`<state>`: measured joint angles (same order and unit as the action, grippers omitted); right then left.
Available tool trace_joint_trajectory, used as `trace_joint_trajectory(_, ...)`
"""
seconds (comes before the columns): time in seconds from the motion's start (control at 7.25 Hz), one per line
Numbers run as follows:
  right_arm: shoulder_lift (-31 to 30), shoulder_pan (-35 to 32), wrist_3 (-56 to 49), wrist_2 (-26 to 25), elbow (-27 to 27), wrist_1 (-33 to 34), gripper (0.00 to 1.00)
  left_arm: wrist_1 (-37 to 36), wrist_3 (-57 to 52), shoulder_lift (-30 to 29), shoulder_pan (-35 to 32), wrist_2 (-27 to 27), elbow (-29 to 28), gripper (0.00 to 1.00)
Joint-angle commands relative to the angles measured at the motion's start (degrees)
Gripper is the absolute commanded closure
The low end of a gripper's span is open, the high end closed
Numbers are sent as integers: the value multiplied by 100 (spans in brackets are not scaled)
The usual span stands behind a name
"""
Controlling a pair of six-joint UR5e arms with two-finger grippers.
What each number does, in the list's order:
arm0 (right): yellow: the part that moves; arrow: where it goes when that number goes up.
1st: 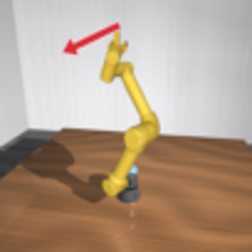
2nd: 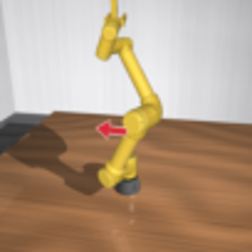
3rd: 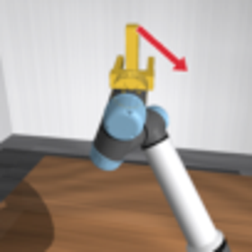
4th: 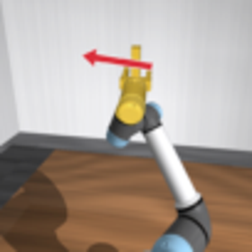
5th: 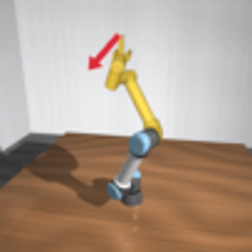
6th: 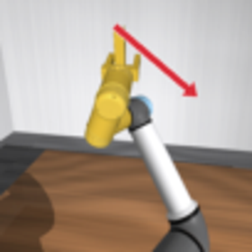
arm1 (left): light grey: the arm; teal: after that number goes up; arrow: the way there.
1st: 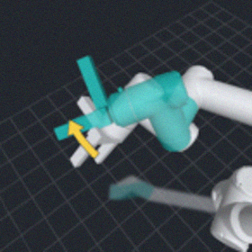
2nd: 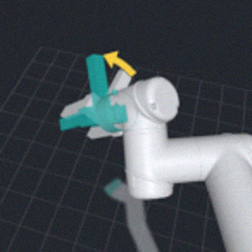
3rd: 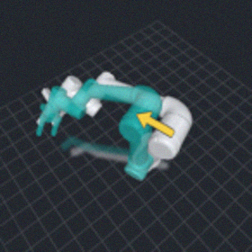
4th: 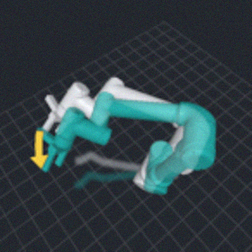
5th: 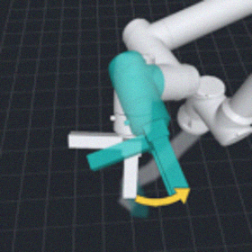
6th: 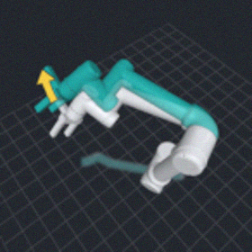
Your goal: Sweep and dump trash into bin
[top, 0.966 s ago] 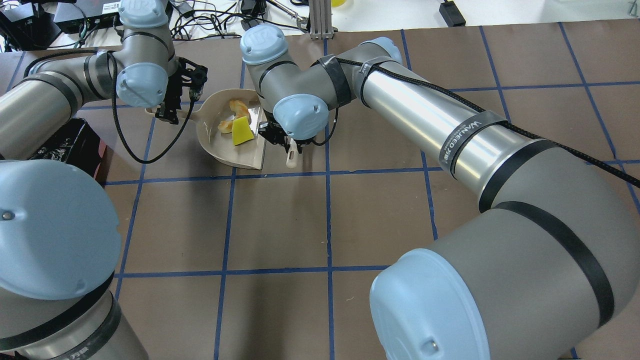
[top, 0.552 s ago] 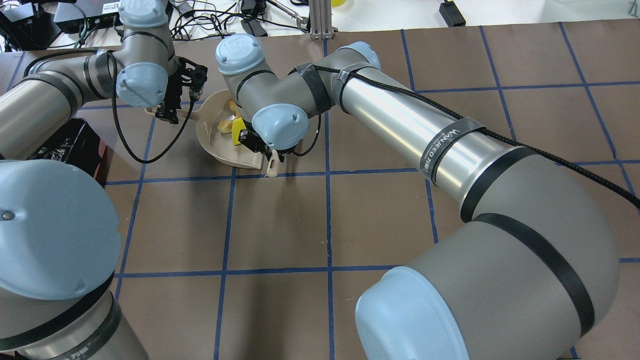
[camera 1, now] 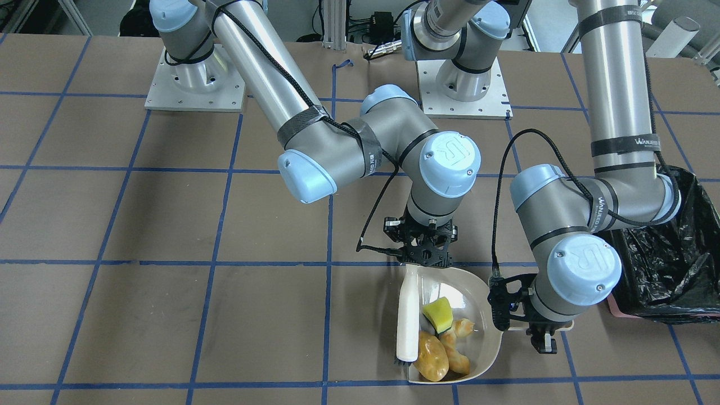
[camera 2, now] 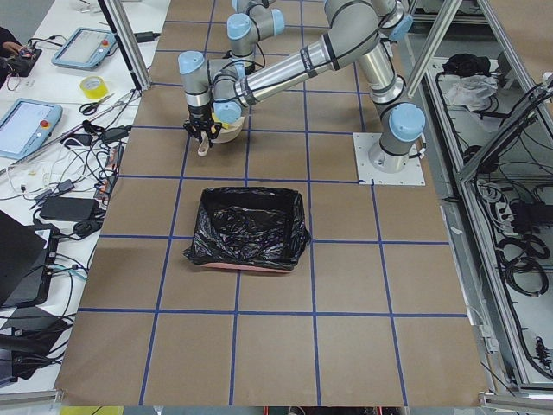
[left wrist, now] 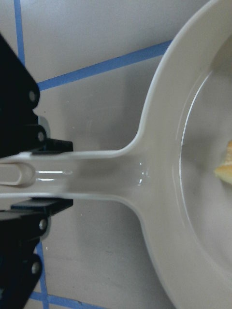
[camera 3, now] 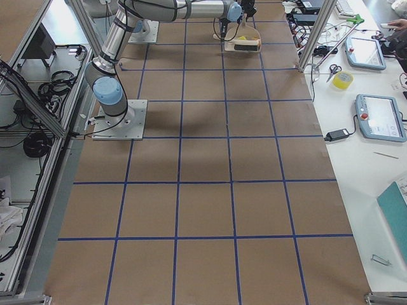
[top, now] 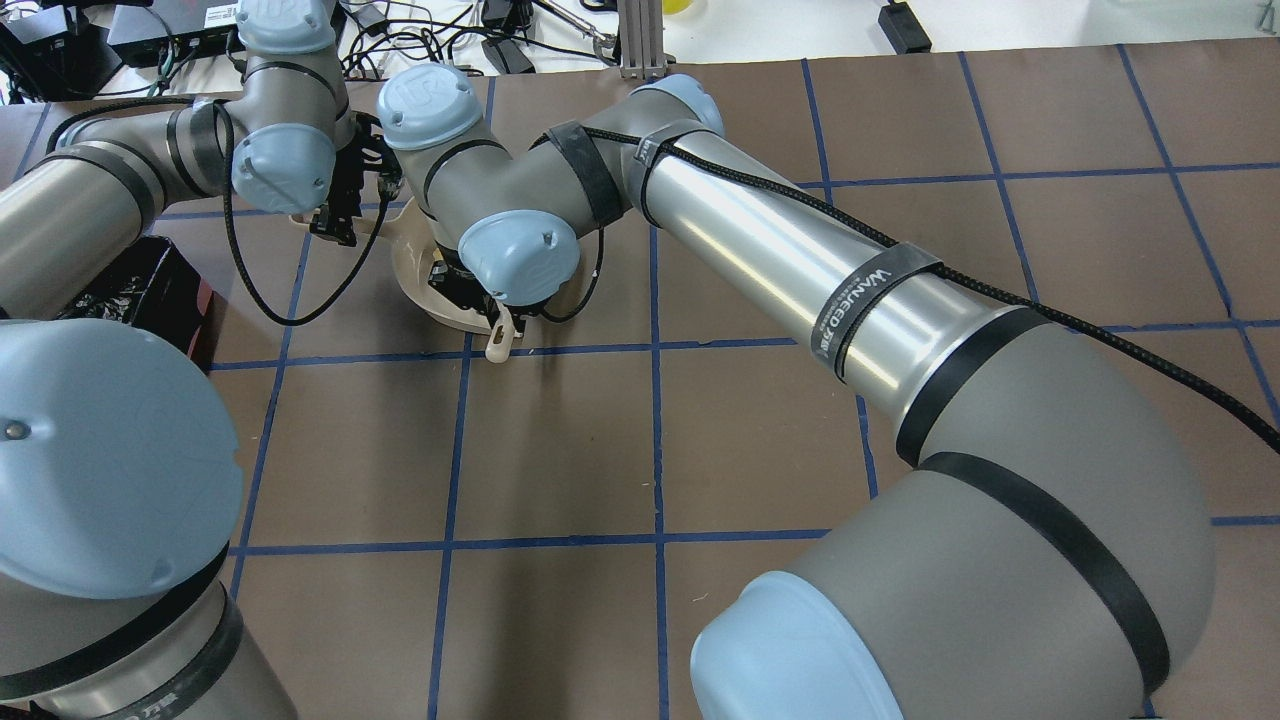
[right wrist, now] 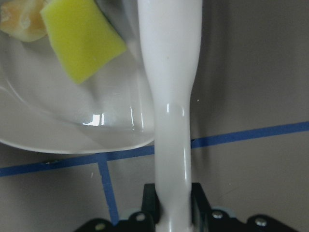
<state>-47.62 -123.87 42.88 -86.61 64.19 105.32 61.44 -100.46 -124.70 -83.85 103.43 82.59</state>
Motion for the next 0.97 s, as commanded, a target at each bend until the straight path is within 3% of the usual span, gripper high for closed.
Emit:
trace_joint_trajectory(0.0, 7, -189, 325, 188, -100, -21, 100, 0, 0, -1, 0, 1, -6, 100)
trace_joint_trajectory(0.55, 24, -260, 694, 592, -293, -20, 100, 0, 0, -1, 0, -8, -6, 100)
trace_joint_trajectory(0.83, -106, -121, 546, 427, -276, -396, 100, 0, 0, 16, 0, -25, -6, 100)
